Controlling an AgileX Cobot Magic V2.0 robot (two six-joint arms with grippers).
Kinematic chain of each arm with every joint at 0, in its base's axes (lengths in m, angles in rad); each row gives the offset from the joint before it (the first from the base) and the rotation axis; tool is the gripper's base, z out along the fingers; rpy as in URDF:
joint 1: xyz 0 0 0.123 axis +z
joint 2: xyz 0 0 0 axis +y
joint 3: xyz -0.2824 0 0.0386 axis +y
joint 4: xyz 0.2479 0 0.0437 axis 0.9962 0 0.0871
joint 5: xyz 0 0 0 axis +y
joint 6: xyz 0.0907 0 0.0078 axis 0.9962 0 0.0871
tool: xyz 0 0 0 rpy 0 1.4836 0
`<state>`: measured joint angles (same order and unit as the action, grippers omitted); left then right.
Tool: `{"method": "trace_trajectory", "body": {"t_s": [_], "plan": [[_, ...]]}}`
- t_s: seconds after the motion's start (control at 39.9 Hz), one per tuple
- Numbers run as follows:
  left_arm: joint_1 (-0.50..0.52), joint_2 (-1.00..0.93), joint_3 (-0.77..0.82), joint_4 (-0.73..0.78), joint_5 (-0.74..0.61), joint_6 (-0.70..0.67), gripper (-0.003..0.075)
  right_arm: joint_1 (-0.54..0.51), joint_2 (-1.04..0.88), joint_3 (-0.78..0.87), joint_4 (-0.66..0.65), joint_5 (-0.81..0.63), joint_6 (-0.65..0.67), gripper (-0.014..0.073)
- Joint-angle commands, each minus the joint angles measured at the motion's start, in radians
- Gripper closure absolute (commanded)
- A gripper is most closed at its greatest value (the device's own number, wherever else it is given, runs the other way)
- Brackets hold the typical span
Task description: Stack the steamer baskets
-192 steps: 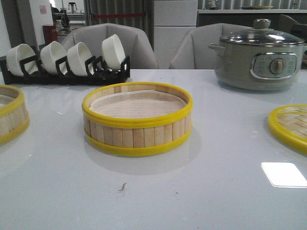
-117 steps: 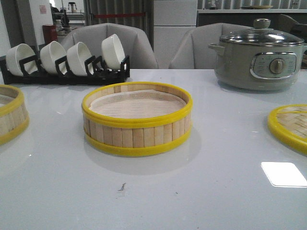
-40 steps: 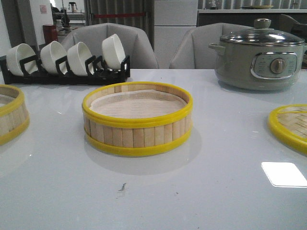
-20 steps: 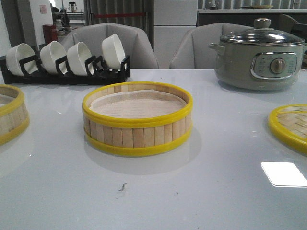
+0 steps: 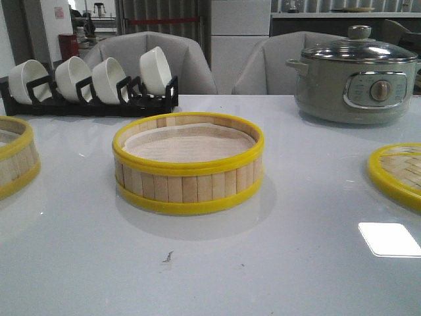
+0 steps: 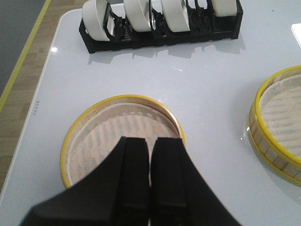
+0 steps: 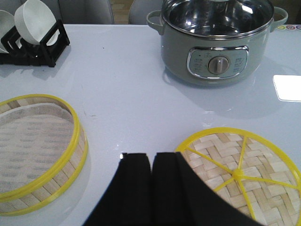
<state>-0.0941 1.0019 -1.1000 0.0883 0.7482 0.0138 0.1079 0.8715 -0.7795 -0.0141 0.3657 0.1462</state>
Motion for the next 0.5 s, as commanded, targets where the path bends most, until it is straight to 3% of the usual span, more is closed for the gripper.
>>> {"method": "trace_trajectory", "body": {"t_s": [0.0, 0.13, 0.3, 0.48], "plan": [[-0.005, -0.010, -0.029, -0.006, -0.068, -0.004, 0.0625, 0.002, -0.007, -0.039, -0.002, -0.083, -0.003, 0.0533], [-0.005, -0.010, -0.029, -0.017, -0.068, -0.006, 0.0625, 0.002, -0.007, -0.039, -0.003, -0.065, -0.003, 0.0404], [-0.005, -0.010, -0.029, -0.029, -0.073, -0.006, 0.0619, 0.002, -0.007, -0.039, -0.003, -0.057, -0.003, 0.0072], [-0.005, -0.010, -0.028, -0.029, -0.099, -0.006, 0.0615, 0.002, -0.007, -0.039, -0.003, -0.059, -0.003, 0.0055]]}}
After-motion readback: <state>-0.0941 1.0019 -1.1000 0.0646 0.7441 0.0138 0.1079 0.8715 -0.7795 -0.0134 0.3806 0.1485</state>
